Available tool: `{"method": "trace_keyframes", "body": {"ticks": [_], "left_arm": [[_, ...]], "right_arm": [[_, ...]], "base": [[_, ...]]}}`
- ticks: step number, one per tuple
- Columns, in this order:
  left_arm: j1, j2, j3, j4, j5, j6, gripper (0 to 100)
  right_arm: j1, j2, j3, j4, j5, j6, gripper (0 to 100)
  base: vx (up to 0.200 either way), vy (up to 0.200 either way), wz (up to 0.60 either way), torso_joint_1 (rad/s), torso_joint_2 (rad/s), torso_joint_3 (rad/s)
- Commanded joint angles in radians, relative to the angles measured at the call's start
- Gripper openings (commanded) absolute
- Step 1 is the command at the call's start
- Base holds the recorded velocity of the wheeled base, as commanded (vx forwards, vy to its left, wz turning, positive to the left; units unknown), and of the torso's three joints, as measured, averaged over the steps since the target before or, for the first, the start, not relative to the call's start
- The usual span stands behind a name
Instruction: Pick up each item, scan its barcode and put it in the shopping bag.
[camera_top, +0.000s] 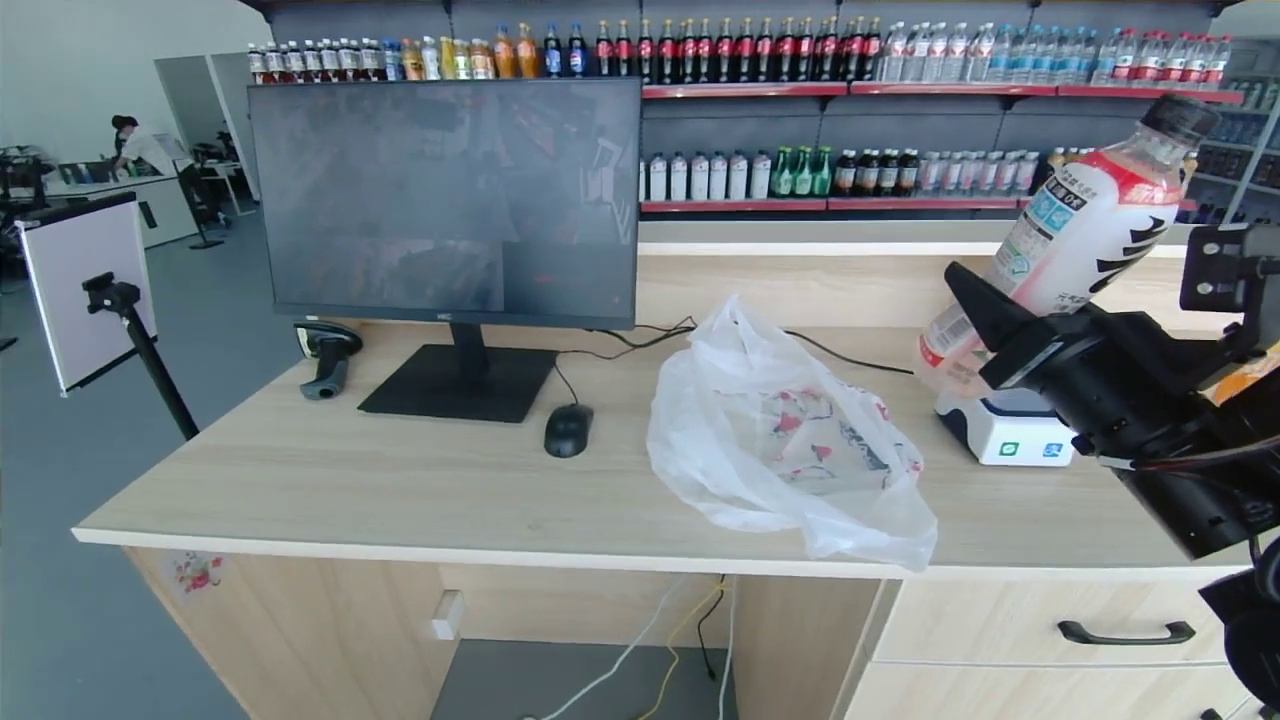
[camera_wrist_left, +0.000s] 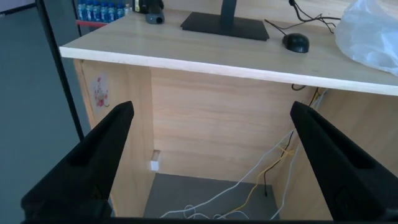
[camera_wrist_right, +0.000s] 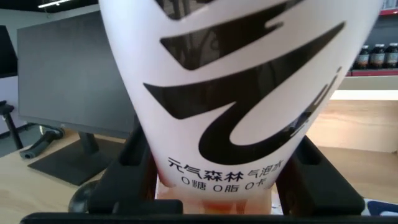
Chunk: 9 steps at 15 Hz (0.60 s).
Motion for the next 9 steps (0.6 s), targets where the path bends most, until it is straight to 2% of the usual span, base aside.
{"method": "trace_keyframes", "body": {"ticks": [1,2,4,9], "left_arm": [[0.000,0.000,0.000,0.001,0.001,-0.001,100],[0.000,0.000,0.000,0.001,0.001,-0.001,100],[0.000,0.000,0.000,0.001,0.001,-0.001,100],[0.000,0.000,0.000,0.001,0.001,-0.001,100]], "right_arm": [[0.002,0.009,0.002,0.006,0.002,0.000,0],[0.002,0.009,0.009,0.006,0.002,0.001,0],[0.002,0.016,0.012,0.006,0.002,0.000,0],[0.002,0.102,0.012,0.006,0.002,0.000,0]], "base": [[0.000,0.000,0.60,0.139,-0.31,-0.168],[0.000,0.000,0.60,0.183,-0.34,-0.188],[0.000,0.000,0.00,0.149,-0.33,-0.166],[0.000,0.000,0.00,0.008,-0.02,-0.007]]}}
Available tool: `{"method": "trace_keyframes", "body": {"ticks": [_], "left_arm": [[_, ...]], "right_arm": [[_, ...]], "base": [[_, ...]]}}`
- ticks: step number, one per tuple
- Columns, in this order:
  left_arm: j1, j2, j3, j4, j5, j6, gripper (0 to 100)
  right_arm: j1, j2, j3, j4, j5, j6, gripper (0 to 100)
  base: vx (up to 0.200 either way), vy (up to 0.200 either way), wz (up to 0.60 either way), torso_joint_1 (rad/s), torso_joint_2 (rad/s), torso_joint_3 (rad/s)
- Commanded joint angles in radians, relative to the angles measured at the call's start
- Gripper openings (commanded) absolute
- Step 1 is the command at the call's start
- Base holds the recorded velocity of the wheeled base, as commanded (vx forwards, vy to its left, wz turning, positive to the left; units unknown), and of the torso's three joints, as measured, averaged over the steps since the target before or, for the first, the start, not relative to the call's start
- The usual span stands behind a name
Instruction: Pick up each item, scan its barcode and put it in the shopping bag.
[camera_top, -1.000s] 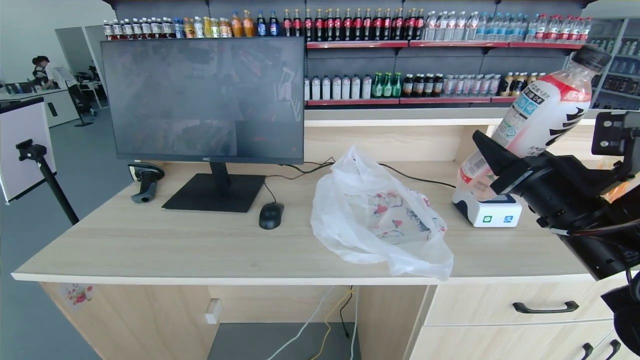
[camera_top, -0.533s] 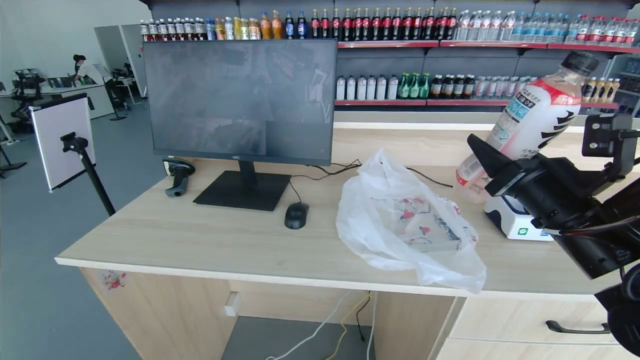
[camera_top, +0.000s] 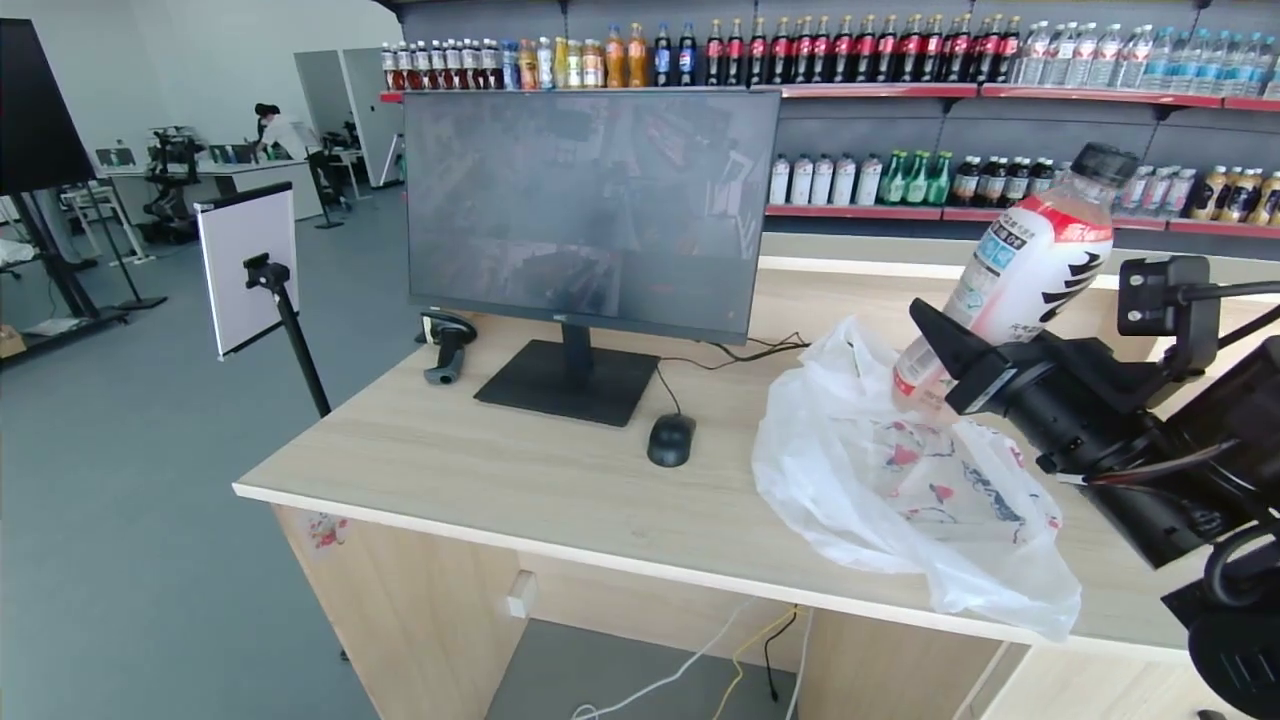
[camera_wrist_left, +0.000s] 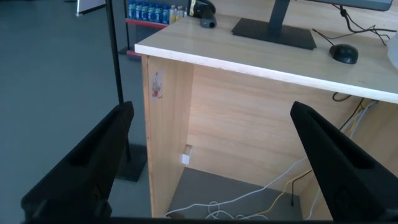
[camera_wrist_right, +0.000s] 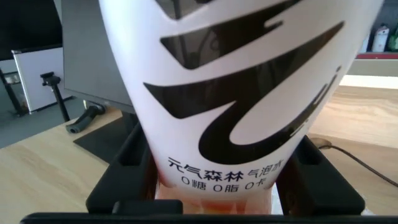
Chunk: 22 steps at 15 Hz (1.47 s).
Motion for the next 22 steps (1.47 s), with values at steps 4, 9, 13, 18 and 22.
{"method": "trace_keyframes", "body": {"ticks": [4,9,13,18,22], "left_arm": [[0.000,0.000,0.000,-0.001,0.000,0.000,100],[0.000,0.000,0.000,-0.001,0.000,-0.002,100],[0.000,0.000,0.000,-0.001,0.000,-0.002,100],[0.000,0.000,0.000,-0.001,0.000,0.000,100],[0.000,0.000,0.000,-0.003,0.000,0.000,100]], "right_arm": [[-0.011,0.141,-0.029,-0.001,0.000,-0.003,0],[-0.040,0.259,-0.128,-0.001,0.000,-0.035,0],[-0.042,0.313,-0.126,-0.001,0.000,-0.032,0],[-0.042,0.345,-0.134,-0.001,0.000,-0.035,0],[-0.040,0.373,-0.123,-0.001,0.000,-0.035,0]], "base": [[0.000,0.000,0.00,0.000,0.00,0.000],[0.000,0.000,0.00,0.000,0.00,0.000],[0.000,0.000,0.00,0.000,0.00,0.000],[0.000,0.000,0.00,0.000,0.00,0.000],[0.000,0.000,0.00,0.000,0.00,0.000]]}}
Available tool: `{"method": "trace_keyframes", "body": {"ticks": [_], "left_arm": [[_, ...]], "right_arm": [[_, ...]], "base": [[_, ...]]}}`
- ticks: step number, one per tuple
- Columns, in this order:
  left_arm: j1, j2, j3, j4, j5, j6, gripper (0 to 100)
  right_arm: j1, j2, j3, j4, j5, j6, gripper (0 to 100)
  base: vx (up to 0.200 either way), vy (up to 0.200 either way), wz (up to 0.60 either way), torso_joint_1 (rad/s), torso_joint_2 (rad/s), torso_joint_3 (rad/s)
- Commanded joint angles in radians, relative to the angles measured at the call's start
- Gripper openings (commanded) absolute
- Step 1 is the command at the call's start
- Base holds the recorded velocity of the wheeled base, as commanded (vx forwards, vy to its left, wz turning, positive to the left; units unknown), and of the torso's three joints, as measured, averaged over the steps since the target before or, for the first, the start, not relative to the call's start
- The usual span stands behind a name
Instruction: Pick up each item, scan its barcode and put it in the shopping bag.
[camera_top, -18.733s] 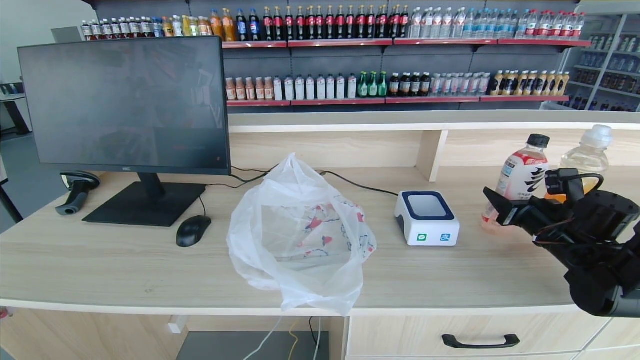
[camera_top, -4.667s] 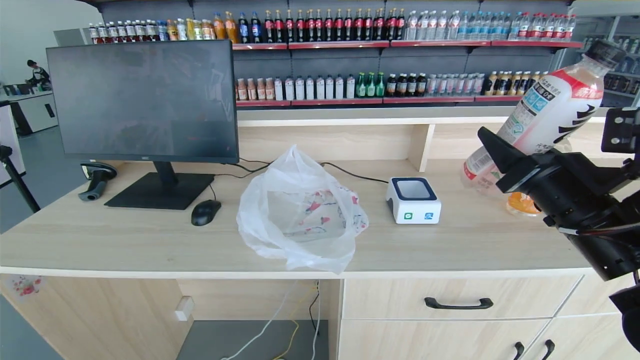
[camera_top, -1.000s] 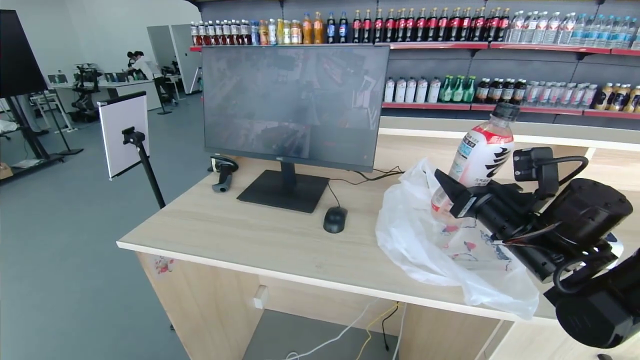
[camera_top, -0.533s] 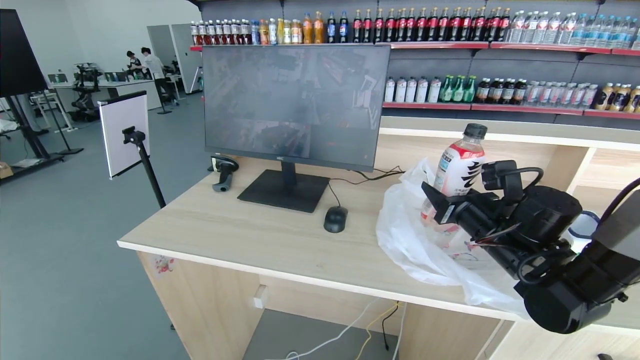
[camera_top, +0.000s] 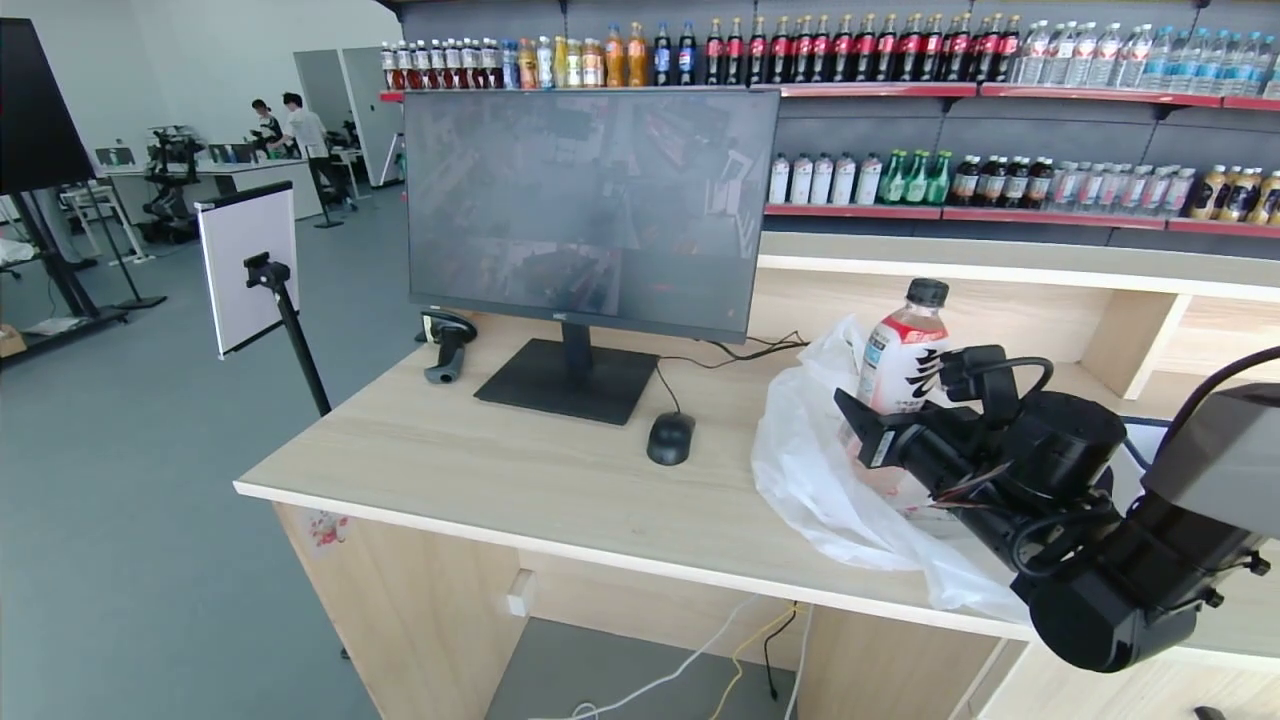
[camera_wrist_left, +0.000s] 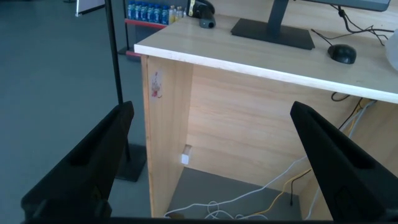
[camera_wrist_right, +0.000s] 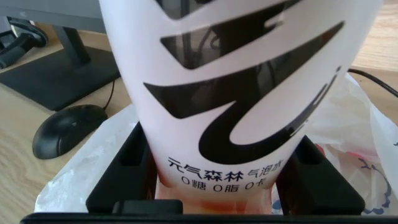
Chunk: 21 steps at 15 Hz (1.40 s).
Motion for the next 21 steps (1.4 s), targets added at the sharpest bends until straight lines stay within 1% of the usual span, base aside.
{"method": "trace_keyframes", "body": {"ticks": [1,21], "left_arm": [[0.000,0.000,0.000,-0.001,0.000,0.001,100],[0.000,0.000,0.000,-0.001,0.000,0.001,100]], "right_arm": [[0.000,0.017,0.001,-0.001,0.000,0.000,0],[0.013,0.052,0.038,-0.001,0.000,0.008,0]], "base": [[0.000,0.000,0.00,0.000,0.00,0.000],[0.000,0.000,0.00,0.000,0.00,0.000]]}}
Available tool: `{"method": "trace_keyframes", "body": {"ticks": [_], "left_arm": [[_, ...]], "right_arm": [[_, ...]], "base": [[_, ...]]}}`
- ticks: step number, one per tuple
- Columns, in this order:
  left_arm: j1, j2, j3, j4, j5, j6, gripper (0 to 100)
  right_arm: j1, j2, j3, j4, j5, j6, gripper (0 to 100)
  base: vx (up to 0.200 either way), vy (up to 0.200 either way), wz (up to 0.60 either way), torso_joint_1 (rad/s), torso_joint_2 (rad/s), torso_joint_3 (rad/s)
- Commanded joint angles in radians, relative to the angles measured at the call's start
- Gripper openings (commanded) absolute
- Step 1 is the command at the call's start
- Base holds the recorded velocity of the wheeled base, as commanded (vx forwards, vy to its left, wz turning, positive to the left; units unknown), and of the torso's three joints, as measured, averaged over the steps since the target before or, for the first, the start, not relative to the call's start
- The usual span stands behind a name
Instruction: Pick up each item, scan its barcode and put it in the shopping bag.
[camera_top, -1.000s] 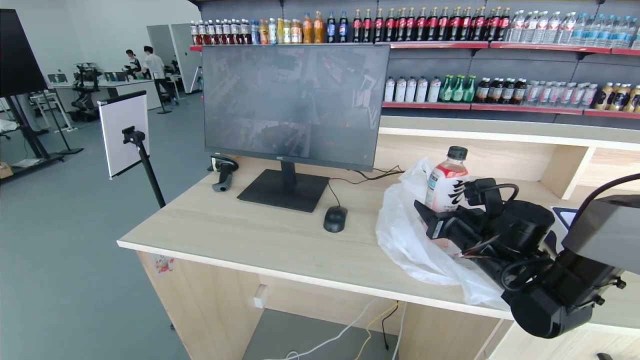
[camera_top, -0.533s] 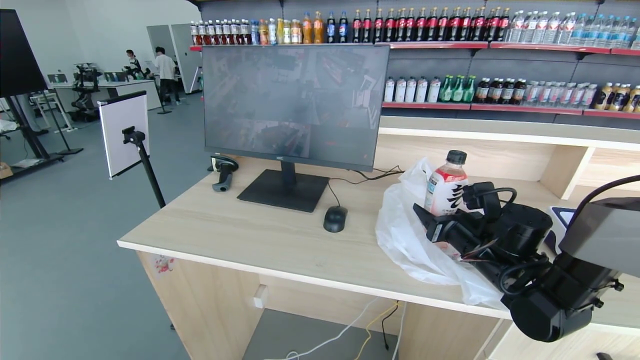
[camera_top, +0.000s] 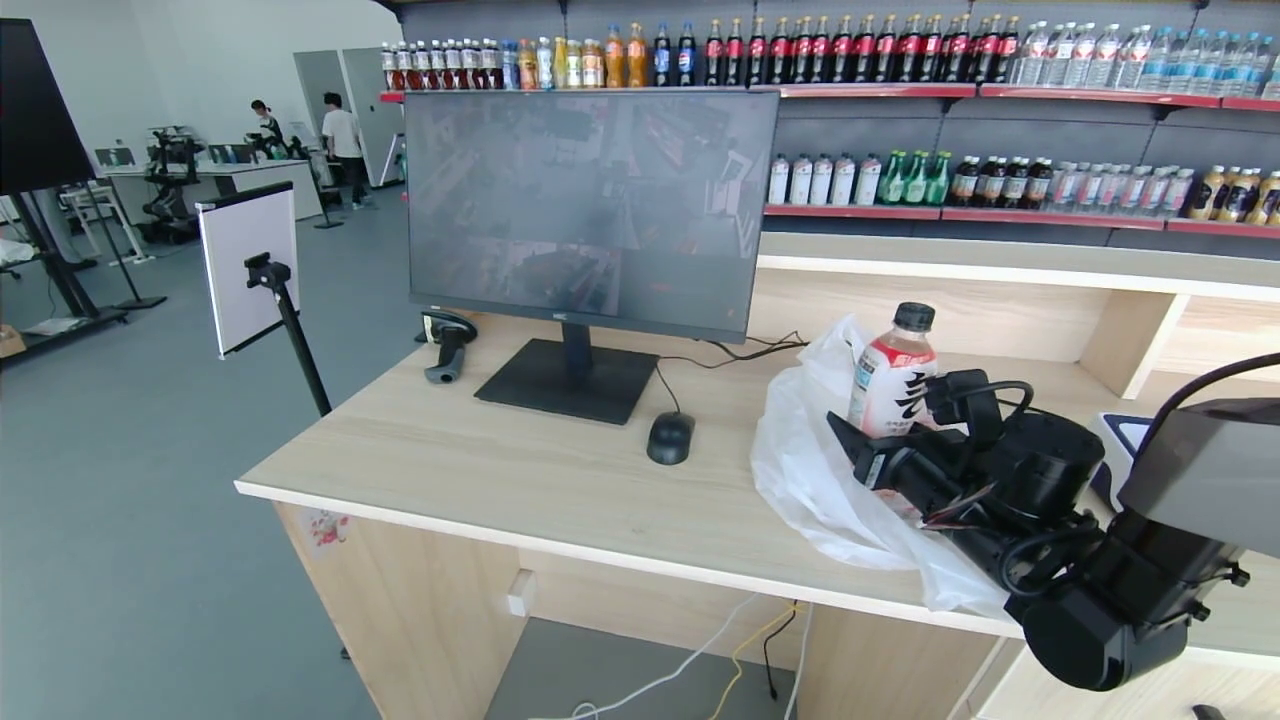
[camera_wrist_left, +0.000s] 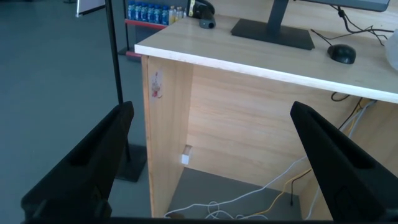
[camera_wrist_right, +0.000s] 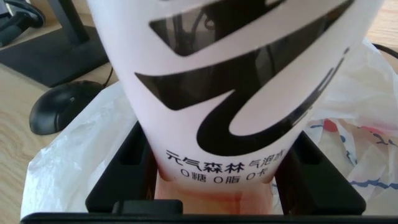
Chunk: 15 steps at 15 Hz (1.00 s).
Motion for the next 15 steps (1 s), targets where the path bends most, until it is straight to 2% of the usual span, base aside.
{"method": "trace_keyframes", "body": {"ticks": [1,7,8,15], "left_arm": [[0.000,0.000,0.000,0.000,0.000,-0.001,100],[0.000,0.000,0.000,0.000,0.000,-0.001,100],[0.000,0.000,0.000,-0.003,0.000,0.000,100],[0.000,0.000,0.000,0.000,0.000,-0.001,100]], "right_arm": [[0.005,0.005,0.001,0.002,0.000,0.000,0],[0.012,0.008,0.004,0.002,0.000,0.003,0],[0.015,0.012,0.004,0.002,0.000,0.008,100],[0.009,0.012,0.002,0.002,-0.001,0.028,100]], "base": [[0.000,0.000,0.00,0.000,0.00,0.000],[0.000,0.000,0.00,0.000,0.00,0.000],[0.000,0.000,0.00,0.000,0.00,0.000],[0.000,0.000,0.00,0.000,0.00,0.000]]}}
